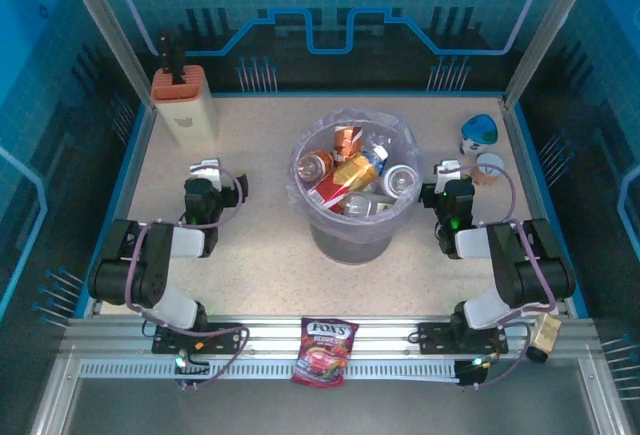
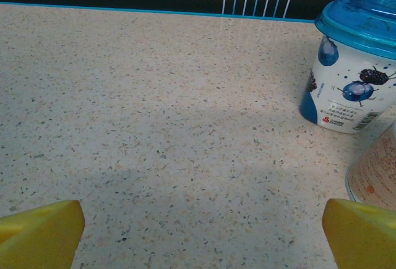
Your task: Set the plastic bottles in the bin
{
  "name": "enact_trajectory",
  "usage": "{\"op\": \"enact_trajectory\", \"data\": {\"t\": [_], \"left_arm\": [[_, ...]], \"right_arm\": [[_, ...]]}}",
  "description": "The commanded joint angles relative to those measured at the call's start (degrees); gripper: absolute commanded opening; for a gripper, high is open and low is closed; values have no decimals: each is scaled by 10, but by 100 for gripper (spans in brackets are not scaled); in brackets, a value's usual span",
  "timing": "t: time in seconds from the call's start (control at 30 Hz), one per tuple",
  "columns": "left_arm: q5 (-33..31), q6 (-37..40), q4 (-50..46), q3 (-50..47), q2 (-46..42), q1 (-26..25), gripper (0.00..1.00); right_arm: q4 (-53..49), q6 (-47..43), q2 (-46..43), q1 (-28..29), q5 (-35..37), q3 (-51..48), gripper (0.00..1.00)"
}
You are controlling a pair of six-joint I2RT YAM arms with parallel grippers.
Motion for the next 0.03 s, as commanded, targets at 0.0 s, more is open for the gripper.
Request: {"op": "enact_trajectory", "data": {"t": [0.0], "left_arm": [[9,0,24,-4,4,2,99]], "right_arm": [[30,-8,2,1,9,-2,100]]}}
